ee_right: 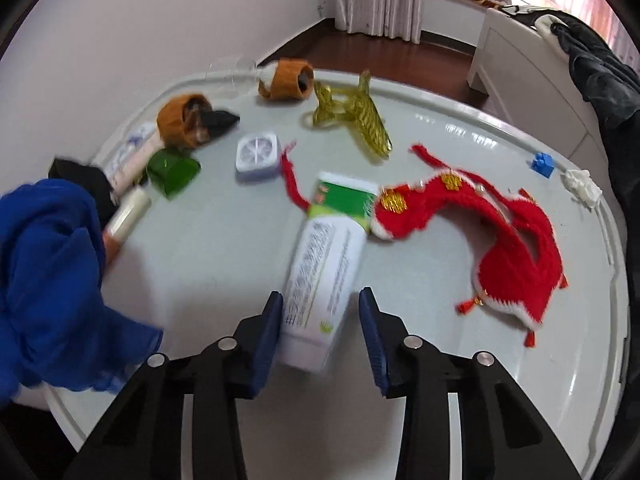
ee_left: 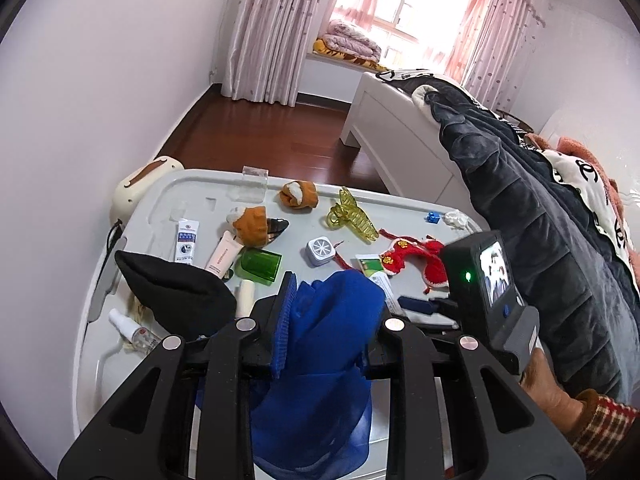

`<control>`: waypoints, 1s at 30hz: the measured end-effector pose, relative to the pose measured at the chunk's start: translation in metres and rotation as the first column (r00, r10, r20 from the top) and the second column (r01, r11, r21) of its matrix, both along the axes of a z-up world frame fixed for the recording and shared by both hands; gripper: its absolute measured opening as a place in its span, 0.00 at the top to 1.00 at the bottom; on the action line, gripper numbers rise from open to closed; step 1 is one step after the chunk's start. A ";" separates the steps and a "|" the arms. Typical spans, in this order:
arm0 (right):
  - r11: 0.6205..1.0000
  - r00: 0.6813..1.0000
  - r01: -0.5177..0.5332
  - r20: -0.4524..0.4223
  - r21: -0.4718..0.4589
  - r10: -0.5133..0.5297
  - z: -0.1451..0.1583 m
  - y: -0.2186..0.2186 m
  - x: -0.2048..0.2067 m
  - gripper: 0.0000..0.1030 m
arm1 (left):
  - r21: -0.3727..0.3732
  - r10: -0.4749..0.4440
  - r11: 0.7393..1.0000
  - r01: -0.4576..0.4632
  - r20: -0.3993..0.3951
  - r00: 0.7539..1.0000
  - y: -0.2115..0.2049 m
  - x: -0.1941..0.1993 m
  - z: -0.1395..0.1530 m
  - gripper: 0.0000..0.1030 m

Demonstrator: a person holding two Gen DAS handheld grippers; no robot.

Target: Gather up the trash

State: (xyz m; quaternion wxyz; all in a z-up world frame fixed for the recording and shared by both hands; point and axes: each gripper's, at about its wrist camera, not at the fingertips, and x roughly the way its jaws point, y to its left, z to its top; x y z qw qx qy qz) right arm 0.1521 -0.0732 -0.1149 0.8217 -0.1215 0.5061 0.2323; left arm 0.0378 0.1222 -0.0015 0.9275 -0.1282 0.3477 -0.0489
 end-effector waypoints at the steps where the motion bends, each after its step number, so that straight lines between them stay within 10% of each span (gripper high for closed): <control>1: 1.000 1.000 0.006 0.005 0.002 -0.006 0.001 -0.002 0.000 0.60 | -0.002 0.000 1.000 0.000 0.001 1.000 0.000 0.000 0.000 0.76; 6: 0.999 0.999 0.030 -0.026 0.015 -0.030 -0.010 -0.004 0.017 0.16 | -0.001 -0.009 1.000 0.009 -0.013 1.000 -0.001 0.002 -0.002 0.76; 10: 1.000 1.000 0.019 0.022 -0.019 -0.018 -0.013 0.004 0.016 0.05 | -0.020 -0.009 1.000 0.009 -0.021 1.000 0.000 0.004 -0.004 0.76; 22: 0.997 0.997 0.070 -0.025 -0.008 -0.071 -0.017 0.011 0.027 0.04 | -0.020 -0.021 1.000 0.021 -0.020 1.000 -0.004 0.006 -0.004 0.76; 25: 0.994 0.994 0.107 0.001 0.022 -0.107 -0.015 0.008 0.033 0.12 | -0.021 -0.020 1.000 0.020 -0.020 1.000 -0.004 0.006 -0.004 0.76; 27: 0.993 0.994 0.104 0.034 0.052 -0.106 -0.007 0.008 0.028 0.70 | -0.023 -0.021 1.000 0.020 -0.020 1.000 -0.005 0.007 -0.004 0.76; 30: 0.994 0.994 0.096 0.046 0.043 -0.098 -0.002 0.010 0.027 0.69 | -0.032 -0.021 0.999 0.020 -0.022 1.000 -0.004 0.006 -0.004 0.76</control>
